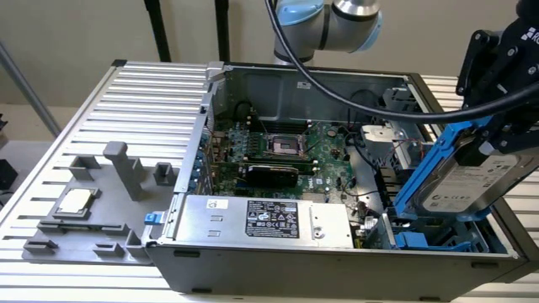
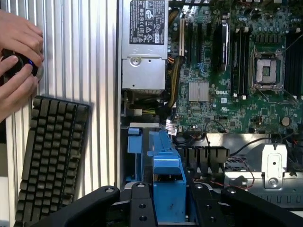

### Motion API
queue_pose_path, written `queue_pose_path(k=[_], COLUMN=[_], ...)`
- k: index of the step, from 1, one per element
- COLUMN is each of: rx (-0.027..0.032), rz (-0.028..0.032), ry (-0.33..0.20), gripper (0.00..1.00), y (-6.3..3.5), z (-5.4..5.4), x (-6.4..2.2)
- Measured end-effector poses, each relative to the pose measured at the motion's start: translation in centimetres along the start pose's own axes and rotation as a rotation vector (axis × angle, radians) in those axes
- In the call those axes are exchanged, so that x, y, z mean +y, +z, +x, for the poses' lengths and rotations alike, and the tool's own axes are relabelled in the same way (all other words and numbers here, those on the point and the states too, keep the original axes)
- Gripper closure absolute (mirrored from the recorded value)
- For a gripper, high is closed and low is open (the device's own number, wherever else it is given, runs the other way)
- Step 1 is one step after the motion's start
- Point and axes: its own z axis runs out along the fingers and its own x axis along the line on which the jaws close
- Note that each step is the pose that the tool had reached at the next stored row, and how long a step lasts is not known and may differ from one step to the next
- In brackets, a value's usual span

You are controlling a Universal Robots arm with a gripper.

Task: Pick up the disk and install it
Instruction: 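Pick up the disk, then insert the disk into the insertion slot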

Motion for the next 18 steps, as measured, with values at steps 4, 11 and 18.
queue_pose_path(k=[4, 11, 18], rx=[0.0005, 0.0027, 0.003], rz=[-0.0059, -0.0198, -0.0202], ry=[0.0, 0.001, 0.001], gripper=[0.67, 0.67, 0.67], y=[0.28, 0.34, 0.49], z=[0.06, 0.46, 0.68], x=[-0.27, -0.29, -0.35])
